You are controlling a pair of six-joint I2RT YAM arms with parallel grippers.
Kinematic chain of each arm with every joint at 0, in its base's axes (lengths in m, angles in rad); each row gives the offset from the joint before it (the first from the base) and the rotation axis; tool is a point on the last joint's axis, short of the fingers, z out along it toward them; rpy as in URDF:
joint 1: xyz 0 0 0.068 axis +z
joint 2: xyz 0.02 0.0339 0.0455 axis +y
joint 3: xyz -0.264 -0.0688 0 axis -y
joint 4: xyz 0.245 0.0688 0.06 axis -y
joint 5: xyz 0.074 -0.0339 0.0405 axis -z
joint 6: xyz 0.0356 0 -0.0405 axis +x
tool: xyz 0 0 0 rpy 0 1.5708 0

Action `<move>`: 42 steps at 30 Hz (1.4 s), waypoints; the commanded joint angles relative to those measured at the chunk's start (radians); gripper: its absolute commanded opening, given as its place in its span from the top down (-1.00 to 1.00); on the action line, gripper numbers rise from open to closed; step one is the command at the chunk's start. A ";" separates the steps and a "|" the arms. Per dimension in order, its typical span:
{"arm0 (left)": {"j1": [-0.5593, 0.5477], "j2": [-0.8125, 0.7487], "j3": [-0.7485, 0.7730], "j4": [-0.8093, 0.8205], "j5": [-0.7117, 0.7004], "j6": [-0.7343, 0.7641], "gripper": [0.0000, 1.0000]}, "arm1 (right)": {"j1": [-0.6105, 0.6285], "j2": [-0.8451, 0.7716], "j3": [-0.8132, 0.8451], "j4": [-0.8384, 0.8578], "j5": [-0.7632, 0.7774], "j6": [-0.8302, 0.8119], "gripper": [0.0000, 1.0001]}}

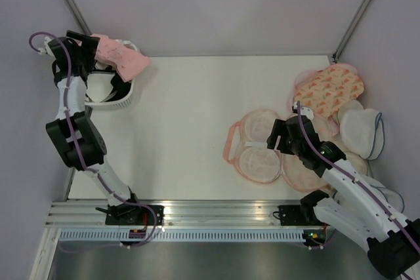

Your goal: Unzip the laundry bag and remove the bra

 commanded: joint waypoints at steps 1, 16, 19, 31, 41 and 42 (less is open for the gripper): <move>-0.003 -0.190 -0.080 0.012 -0.013 0.021 -0.99 | 0.001 -0.031 0.022 -0.024 0.191 0.082 -0.65; -0.555 -0.882 -0.823 0.066 0.145 0.126 -0.99 | -0.172 0.091 0.107 -0.249 0.598 0.238 -0.86; -0.672 -0.979 -0.924 0.066 0.173 0.123 -0.99 | -0.314 0.080 0.097 -0.225 0.567 0.163 -0.86; -0.766 -1.274 -1.095 -0.032 0.211 0.113 -0.99 | -0.681 0.276 0.030 -0.018 0.259 0.006 -0.84; -0.766 -1.264 -1.096 -0.037 0.216 0.109 -0.98 | -0.681 0.233 0.010 0.024 0.120 -0.034 0.00; -0.766 -1.264 -1.095 -0.037 0.219 0.106 -0.97 | -0.681 0.229 0.012 0.019 0.098 -0.037 0.53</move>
